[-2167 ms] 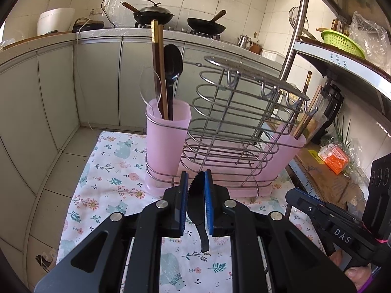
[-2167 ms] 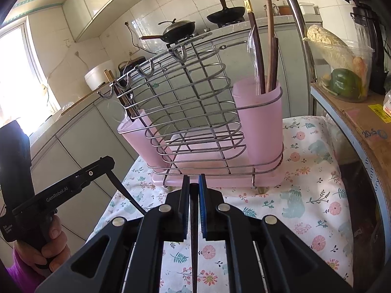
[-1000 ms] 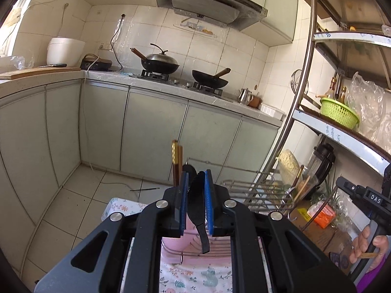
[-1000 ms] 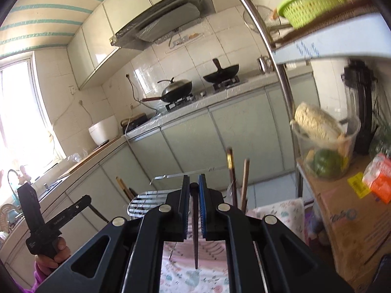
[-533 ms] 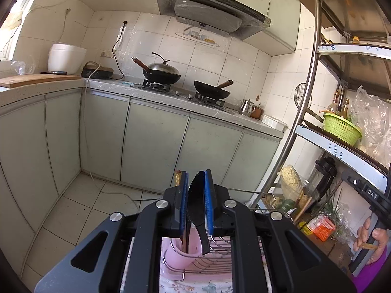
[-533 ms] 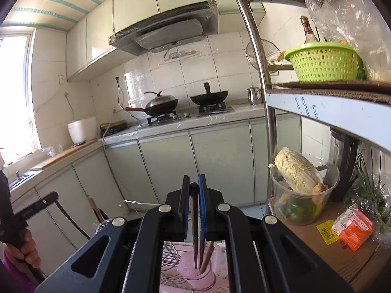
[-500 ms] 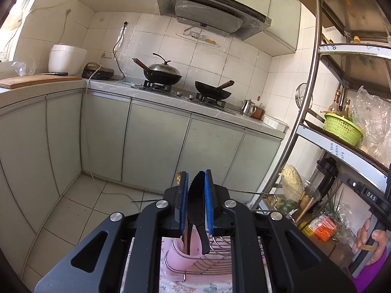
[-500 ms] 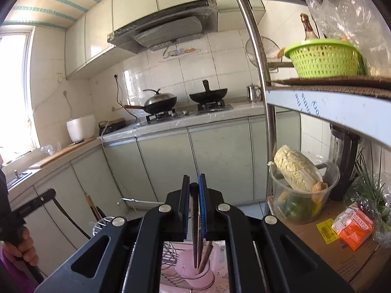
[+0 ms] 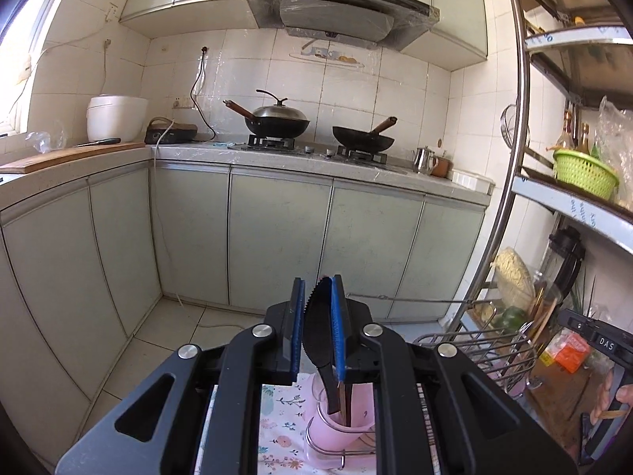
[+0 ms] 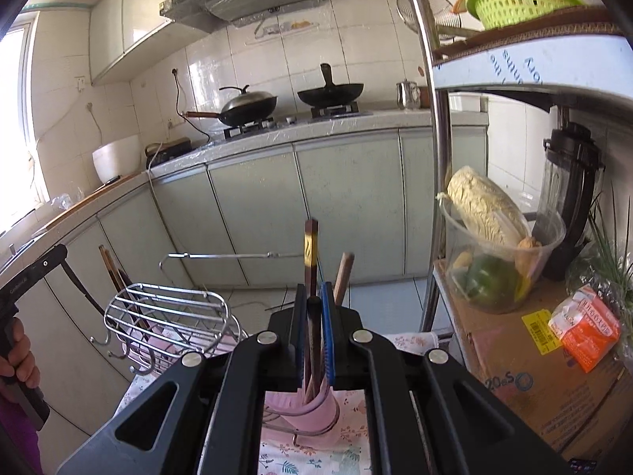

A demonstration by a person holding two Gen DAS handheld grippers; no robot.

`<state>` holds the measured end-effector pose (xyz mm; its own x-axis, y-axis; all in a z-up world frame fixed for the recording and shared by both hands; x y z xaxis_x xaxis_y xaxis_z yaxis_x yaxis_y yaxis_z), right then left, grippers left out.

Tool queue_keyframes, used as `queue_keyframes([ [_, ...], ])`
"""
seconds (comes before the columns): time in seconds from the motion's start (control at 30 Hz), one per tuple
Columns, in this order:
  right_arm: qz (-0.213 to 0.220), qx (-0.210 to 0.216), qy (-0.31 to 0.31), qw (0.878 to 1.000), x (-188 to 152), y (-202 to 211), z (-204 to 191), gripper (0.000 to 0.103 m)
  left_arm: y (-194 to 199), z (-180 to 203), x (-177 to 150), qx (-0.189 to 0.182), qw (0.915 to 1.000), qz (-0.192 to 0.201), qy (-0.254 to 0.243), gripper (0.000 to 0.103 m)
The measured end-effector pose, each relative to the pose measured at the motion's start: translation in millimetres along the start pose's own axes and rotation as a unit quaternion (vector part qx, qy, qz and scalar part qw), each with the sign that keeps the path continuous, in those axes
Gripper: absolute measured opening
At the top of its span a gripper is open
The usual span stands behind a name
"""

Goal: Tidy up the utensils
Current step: 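Carry both utensils up over the pink cup with both tools, then lower the utensils into the pink cup and open both tools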

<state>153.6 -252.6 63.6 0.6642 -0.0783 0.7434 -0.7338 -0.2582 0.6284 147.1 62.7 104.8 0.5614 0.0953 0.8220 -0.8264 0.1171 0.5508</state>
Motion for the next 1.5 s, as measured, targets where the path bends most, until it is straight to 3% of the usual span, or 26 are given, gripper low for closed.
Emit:
queue_keyframes([
  [0.27, -0.023, 0.004, -0.01, 1.0, -16, -16, 3, 0.007, -30, 2, -23, -0.005, 0.9989, -0.045, -0.013, 0.012],
  [0.57, -0.047, 0.015, -0.027, 0.998, -29, -34, 9, 0.007, -70, -7, -53, -0.006, 0.9935, -0.113, 0.006, 0.012],
  [0.77, -0.058, 0.042, -0.049, 0.996, -33, -37, 11, 0.012, -76, -9, -57, -0.014, 0.992, -0.124, 0.017, 0.018],
  [0.87, -0.055, 0.052, -0.06, 0.995, -33, -34, 13, 0.024, -72, -9, -55, -0.02, 0.9924, -0.118, 0.025, 0.032],
  [1.1, -0.036, 0.056, -0.065, 0.996, -30, -18, 11, 0.024, -54, -6, -48, -0.024, 0.9951, -0.093, 0.023, 0.043],
  [1.27, -0.009, 0.067, -0.061, 0.996, -30, -1, -5, 0.026, -39, 6, -49, -0.023, 0.997, -0.074, 0.004, 0.044],
  [1.4, 0.007, 0.082, -0.052, 0.995, -37, 7, -24, 0.042, -31, 18, -56, -0.03, 0.9967, -0.075, -0.004, 0.044],
  [1.5, 0.003, 0.085, -0.036, 0.996, -48, 6, -39, 0.042, -26, 26, -64, -0.038, 0.9963, -0.077, -0.005, 0.044],
])
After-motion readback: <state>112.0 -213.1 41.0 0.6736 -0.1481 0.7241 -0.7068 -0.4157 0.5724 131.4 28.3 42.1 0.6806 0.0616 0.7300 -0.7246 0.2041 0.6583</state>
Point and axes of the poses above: each gripper's, at about its wrist camera, not at the fingertips, and y roughly against the way its jaws point, z to its right, x to its top, the point moved 8 cm from there along -y, roughly the way its jaws point, and after that the axes turned 15 degrees about -z, right-handed, at the moved point
